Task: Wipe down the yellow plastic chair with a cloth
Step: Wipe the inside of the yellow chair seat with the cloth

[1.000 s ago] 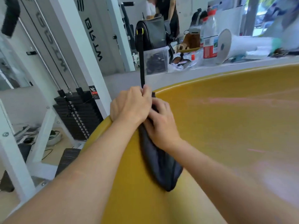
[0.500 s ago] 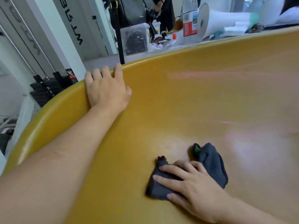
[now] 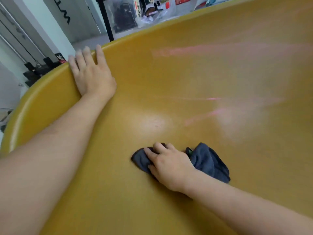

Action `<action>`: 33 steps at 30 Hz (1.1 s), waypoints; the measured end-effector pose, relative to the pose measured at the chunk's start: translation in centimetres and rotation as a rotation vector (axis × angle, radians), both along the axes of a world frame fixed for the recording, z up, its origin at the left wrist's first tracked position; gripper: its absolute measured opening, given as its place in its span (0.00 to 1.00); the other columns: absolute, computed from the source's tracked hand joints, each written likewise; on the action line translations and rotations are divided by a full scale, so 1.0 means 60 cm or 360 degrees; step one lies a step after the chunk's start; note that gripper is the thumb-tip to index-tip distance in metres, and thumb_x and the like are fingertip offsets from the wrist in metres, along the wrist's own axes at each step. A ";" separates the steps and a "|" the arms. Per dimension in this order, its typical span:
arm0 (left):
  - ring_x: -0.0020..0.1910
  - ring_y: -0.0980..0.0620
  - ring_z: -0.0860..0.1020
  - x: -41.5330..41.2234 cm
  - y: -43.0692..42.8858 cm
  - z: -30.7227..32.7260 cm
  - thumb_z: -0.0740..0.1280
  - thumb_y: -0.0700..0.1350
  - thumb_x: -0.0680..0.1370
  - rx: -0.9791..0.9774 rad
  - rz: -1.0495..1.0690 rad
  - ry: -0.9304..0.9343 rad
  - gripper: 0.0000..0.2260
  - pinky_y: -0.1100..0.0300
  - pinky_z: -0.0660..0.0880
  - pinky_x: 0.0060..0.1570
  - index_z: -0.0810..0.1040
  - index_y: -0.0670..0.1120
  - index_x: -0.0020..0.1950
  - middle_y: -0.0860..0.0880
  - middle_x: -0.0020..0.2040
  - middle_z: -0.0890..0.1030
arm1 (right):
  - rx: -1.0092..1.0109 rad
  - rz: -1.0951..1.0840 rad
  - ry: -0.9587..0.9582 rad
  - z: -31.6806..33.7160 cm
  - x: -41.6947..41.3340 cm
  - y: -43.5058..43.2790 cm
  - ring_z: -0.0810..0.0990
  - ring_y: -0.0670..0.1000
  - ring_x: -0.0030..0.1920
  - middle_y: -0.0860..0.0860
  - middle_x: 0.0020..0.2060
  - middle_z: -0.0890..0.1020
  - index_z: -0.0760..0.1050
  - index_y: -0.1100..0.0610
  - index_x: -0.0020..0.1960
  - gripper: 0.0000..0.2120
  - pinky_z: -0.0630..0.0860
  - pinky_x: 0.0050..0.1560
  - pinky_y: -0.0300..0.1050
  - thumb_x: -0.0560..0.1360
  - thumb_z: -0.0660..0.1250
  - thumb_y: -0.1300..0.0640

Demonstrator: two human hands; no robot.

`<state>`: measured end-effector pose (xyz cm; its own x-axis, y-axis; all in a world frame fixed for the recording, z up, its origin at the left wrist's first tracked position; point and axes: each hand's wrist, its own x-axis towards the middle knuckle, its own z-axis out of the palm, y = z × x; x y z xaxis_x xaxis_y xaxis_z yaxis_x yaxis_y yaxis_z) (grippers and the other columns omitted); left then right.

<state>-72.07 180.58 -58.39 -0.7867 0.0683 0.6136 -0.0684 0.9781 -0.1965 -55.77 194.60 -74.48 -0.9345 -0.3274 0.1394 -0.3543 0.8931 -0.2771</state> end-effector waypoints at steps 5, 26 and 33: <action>0.77 0.45 0.48 0.026 0.046 -0.049 0.63 0.48 0.76 0.0300 -0.0413 -0.0495 0.28 0.48 0.47 0.75 0.60 0.55 0.76 0.44 0.79 0.50 | 0.0069 -0.0326 0.0070 0.011 -0.088 -0.010 0.64 0.60 0.64 0.50 0.70 0.62 0.52 0.46 0.77 0.26 0.67 0.55 0.57 0.81 0.50 0.43; 0.48 0.42 0.78 0.164 0.187 -0.176 0.60 0.57 0.78 -0.0636 -0.0776 -0.1174 0.13 0.56 0.70 0.41 0.73 0.48 0.44 0.46 0.48 0.79 | -0.1097 -0.0555 -0.0879 0.012 0.051 0.166 0.71 0.50 0.61 0.48 0.63 0.73 0.72 0.48 0.68 0.20 0.68 0.60 0.43 0.79 0.60 0.43; 0.76 0.35 0.43 0.345 0.253 -0.258 0.46 0.70 0.76 -0.0781 -0.0922 -0.1618 0.40 0.39 0.44 0.72 0.42 0.46 0.78 0.38 0.78 0.42 | -0.0213 -0.1053 0.0036 -0.069 0.080 0.323 0.69 0.56 0.62 0.51 0.64 0.73 0.69 0.51 0.69 0.22 0.68 0.57 0.48 0.76 0.55 0.58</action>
<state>-51.34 195.77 -73.85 -0.6654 0.6069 -0.4346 0.7376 0.6240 -0.2579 -50.95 213.97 -78.61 -0.9287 0.3342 0.1607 0.2484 0.8825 -0.3994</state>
